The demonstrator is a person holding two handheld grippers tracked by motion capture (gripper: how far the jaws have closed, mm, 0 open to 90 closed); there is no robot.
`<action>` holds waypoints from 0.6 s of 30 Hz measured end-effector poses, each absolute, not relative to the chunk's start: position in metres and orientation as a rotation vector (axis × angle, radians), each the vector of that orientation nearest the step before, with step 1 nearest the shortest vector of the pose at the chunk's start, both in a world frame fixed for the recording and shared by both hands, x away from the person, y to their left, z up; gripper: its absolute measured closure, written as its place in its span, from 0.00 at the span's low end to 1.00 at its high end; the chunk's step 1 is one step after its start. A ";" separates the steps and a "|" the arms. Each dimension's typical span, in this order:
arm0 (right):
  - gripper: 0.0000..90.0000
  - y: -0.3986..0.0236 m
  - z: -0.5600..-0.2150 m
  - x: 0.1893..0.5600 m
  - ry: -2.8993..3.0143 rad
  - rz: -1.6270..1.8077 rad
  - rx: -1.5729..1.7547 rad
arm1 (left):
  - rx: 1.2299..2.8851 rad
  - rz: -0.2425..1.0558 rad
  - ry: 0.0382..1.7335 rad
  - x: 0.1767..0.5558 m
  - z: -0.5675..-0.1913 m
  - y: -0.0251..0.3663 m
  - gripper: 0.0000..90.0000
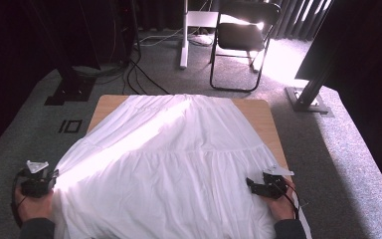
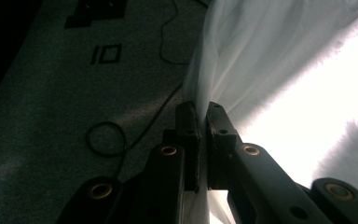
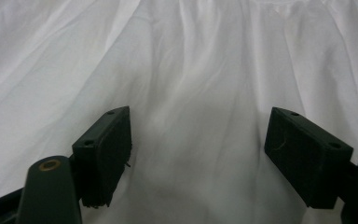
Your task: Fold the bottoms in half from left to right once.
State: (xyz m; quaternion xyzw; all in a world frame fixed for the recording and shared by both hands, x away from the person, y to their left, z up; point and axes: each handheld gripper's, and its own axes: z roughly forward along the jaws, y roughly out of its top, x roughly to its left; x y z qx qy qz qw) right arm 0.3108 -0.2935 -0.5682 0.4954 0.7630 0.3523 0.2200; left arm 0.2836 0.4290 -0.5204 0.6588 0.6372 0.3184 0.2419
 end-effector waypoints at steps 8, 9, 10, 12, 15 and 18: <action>0.25 -0.285 -0.568 0.308 2.135 0.982 1.339 | 1.735 0.904 1.648 0.273 -0.489 0.423 0.97; 0.25 -0.285 -0.568 0.308 2.135 0.983 1.340 | 1.729 0.884 1.601 0.271 -0.483 0.419 0.97; 0.25 -0.285 -0.568 0.308 2.135 0.983 1.340 | 1.728 0.869 1.556 0.269 -0.477 0.415 0.97; 0.24 -0.285 -0.568 0.308 2.135 0.983 1.341 | 1.708 0.827 1.443 0.265 -0.457 0.402 0.97; 0.25 -0.285 -0.568 0.308 2.135 0.983 1.340 | 1.713 0.803 1.316 0.262 -0.432 0.382 0.97; 0.25 -0.285 -0.568 0.308 2.135 0.983 1.340 | 1.738 0.790 1.186 0.261 -0.406 0.356 0.97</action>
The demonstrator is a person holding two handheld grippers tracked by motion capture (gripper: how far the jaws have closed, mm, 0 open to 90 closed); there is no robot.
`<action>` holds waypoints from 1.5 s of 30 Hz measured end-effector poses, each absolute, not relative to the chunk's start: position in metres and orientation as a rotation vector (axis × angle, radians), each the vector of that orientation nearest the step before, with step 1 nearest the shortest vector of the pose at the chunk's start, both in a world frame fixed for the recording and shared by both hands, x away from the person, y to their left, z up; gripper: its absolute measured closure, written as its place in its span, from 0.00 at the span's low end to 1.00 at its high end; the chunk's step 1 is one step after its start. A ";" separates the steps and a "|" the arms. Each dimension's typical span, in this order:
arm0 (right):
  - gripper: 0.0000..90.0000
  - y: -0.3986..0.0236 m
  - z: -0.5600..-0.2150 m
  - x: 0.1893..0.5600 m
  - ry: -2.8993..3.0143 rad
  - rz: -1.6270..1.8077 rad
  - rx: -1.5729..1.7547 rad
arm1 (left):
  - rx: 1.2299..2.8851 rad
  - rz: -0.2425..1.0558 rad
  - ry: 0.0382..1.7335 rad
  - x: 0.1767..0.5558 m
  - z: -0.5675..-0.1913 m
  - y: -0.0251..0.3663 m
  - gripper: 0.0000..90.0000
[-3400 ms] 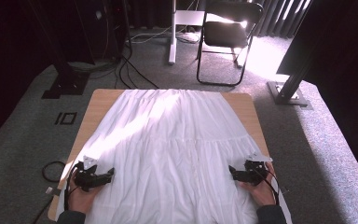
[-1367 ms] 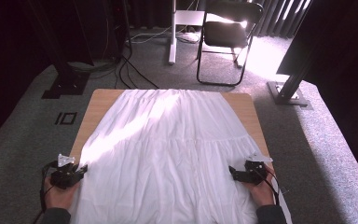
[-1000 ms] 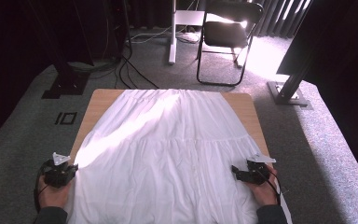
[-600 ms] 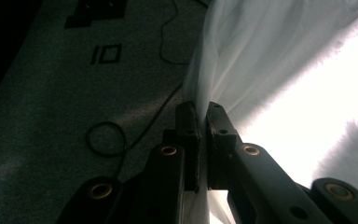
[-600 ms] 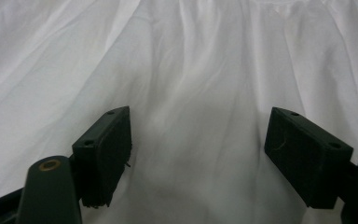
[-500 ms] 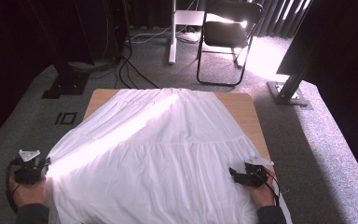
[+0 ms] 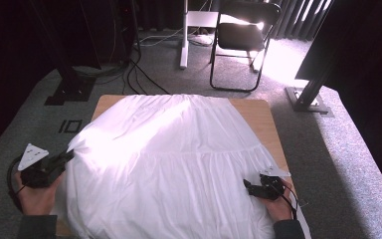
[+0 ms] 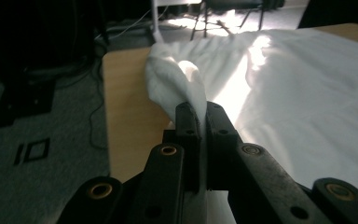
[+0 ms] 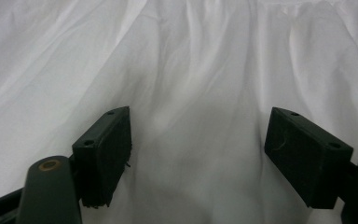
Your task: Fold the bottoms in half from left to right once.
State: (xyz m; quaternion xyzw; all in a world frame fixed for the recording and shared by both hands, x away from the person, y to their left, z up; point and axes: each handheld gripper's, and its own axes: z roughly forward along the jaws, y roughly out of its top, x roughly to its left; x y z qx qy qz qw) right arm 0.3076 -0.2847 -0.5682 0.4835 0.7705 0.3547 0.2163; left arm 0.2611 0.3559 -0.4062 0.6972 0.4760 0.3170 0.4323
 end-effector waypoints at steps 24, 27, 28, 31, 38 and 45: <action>0.35 -0.287 -0.567 0.306 2.111 0.982 1.357 | 2.105 0.088 0.282 0.316 -0.428 -0.044 0.96; 0.43 -0.290 -0.564 0.306 2.093 0.956 1.388 | 2.160 0.103 0.322 0.319 -0.455 -0.051 0.72; 0.43 -0.291 -0.563 0.305 2.079 0.940 1.389 | 2.158 0.152 0.342 0.319 -0.457 -0.045 0.67; 0.45 -0.293 -0.551 0.302 2.024 0.917 1.382 | 2.126 0.228 0.422 0.323 -0.451 -0.010 0.62; 0.45 -0.284 -0.499 0.295 1.919 1.039 1.316 | 2.129 0.503 0.749 0.322 -0.469 0.101 0.56; 0.37 -0.236 -0.482 0.310 2.086 1.059 1.167 | 2.104 0.452 1.040 0.318 -0.516 0.159 0.53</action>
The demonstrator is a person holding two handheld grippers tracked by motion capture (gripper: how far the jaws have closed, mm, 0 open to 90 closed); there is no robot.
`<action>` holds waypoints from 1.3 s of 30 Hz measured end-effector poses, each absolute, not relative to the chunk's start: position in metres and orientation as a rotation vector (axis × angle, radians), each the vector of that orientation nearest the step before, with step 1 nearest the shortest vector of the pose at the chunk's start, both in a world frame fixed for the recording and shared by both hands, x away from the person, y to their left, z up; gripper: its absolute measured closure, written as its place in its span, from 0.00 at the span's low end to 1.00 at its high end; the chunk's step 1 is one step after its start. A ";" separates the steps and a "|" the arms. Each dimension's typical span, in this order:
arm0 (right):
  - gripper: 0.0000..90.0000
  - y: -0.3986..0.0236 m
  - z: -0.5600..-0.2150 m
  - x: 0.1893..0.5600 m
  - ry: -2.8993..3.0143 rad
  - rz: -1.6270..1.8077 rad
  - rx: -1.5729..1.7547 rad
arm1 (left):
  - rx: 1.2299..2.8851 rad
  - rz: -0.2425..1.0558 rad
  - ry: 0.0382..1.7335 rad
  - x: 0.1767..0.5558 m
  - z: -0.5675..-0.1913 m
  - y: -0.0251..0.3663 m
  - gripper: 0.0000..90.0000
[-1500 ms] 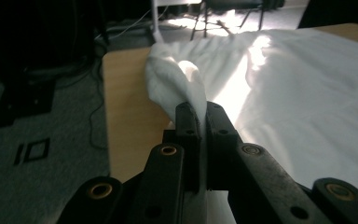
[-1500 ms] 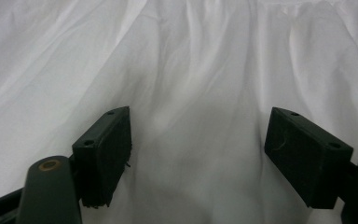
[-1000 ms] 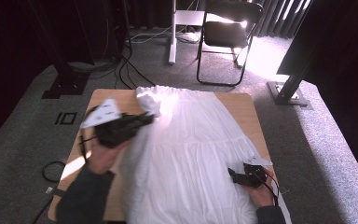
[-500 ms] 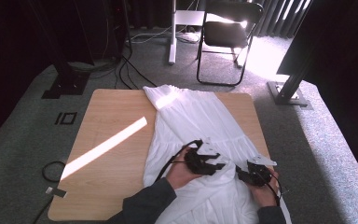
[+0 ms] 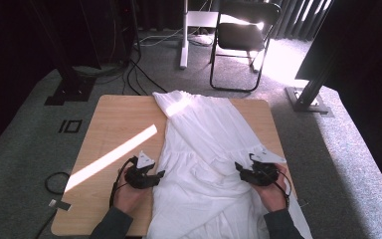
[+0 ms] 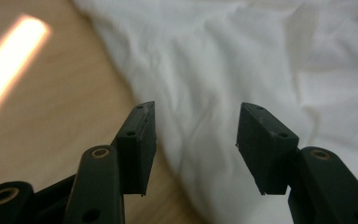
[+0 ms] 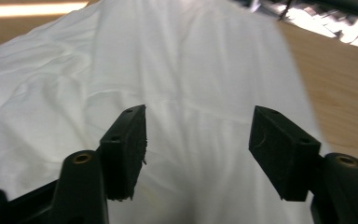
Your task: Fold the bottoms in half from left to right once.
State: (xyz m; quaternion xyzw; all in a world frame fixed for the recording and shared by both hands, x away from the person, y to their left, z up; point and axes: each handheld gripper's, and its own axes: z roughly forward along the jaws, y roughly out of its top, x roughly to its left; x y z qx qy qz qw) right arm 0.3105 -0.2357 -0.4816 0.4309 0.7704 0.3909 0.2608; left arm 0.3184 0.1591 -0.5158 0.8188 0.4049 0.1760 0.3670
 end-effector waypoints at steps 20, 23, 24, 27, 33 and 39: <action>0.94 -0.256 -0.526 0.313 2.198 0.912 1.329 | 2.213 0.482 1.064 0.330 -0.546 0.133 0.96; 0.94 -0.250 -0.527 0.317 2.210 0.949 1.328 | 2.204 0.572 1.154 0.350 -0.543 0.149 0.97; 0.95 -0.248 -0.526 0.318 2.214 0.968 1.323 | 2.194 0.590 1.189 0.358 -0.541 0.157 0.97; 0.95 -0.237 -0.523 0.320 2.230 0.996 1.286 | 2.157 0.654 1.291 0.379 -0.534 0.181 0.97; 0.96 -0.218 -0.512 0.320 2.249 1.052 1.216 | 2.102 0.701 1.276 0.377 -0.498 0.198 0.97; 0.97 -0.253 -0.453 0.292 1.974 1.206 1.183 | 2.092 0.737 1.024 0.339 -0.449 0.167 0.89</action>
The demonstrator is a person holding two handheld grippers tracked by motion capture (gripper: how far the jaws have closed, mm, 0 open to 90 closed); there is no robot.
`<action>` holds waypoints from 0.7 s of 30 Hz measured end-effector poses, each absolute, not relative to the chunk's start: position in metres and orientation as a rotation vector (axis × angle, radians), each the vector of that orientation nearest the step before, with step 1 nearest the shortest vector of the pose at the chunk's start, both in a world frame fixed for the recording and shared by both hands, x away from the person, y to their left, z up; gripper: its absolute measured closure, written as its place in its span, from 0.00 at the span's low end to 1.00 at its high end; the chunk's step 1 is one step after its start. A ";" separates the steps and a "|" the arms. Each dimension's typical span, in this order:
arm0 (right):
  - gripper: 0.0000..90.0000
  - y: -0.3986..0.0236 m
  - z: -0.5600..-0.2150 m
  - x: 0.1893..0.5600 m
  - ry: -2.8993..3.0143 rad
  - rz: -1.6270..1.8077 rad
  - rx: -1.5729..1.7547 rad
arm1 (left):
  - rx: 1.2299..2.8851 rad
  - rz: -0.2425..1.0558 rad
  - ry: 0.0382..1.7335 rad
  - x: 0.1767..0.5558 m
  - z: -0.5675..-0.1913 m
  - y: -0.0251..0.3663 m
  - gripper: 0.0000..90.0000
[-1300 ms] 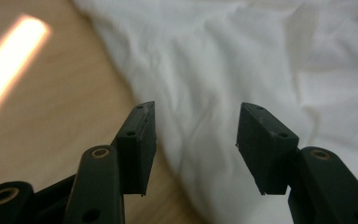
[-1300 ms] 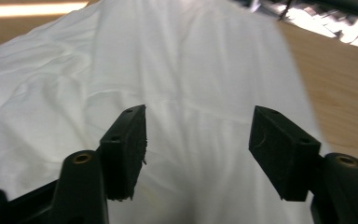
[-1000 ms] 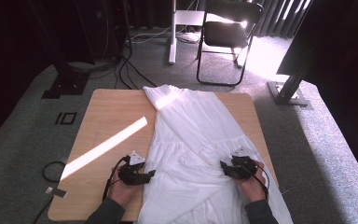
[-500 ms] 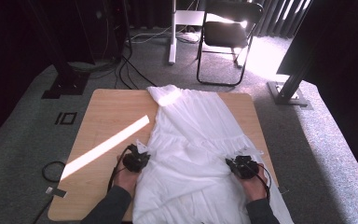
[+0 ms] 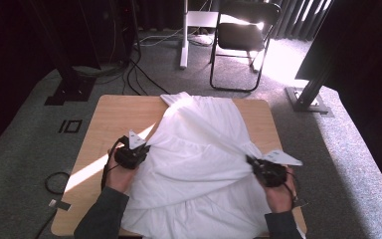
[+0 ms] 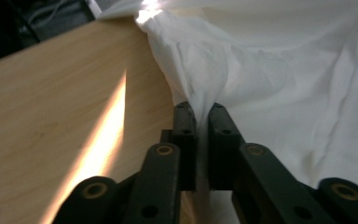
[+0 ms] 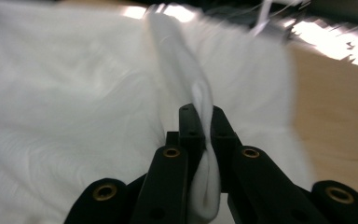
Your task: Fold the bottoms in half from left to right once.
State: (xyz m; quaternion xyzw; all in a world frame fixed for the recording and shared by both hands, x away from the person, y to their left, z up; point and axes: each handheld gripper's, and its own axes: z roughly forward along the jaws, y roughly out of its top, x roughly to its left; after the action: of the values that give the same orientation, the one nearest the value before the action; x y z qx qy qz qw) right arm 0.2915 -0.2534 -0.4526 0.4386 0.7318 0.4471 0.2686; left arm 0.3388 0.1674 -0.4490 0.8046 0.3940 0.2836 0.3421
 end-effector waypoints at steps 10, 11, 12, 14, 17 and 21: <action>0.96 -0.329 -0.532 0.308 2.016 0.911 1.512 | 2.238 0.586 1.027 0.330 -0.503 0.142 0.62; 0.95 -0.330 -0.543 0.309 2.036 0.893 1.535 | 2.248 0.571 1.024 0.328 -0.509 0.139 0.60; 0.95 -0.330 -0.552 0.311 2.054 0.872 1.553 | 2.275 0.555 1.015 0.326 -0.515 0.135 0.59; 0.94 -0.329 -0.556 0.311 2.046 0.880 1.552 | 2.317 0.555 1.009 0.325 -0.528 0.128 0.58; 0.93 -0.328 -0.555 0.313 2.055 0.859 1.555 | 2.318 0.558 1.007 0.325 -0.538 0.123 0.63; 0.92 -0.326 -0.556 0.319 2.037 0.875 1.569 | 2.344 0.705 1.049 0.336 -0.541 0.123 0.73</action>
State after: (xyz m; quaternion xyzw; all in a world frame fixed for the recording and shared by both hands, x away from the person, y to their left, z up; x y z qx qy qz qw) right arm 0.3193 -0.3263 -0.5558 0.5647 0.7331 0.3148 0.2111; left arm 0.3358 0.1233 -0.5411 0.8552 0.3825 0.2573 0.2369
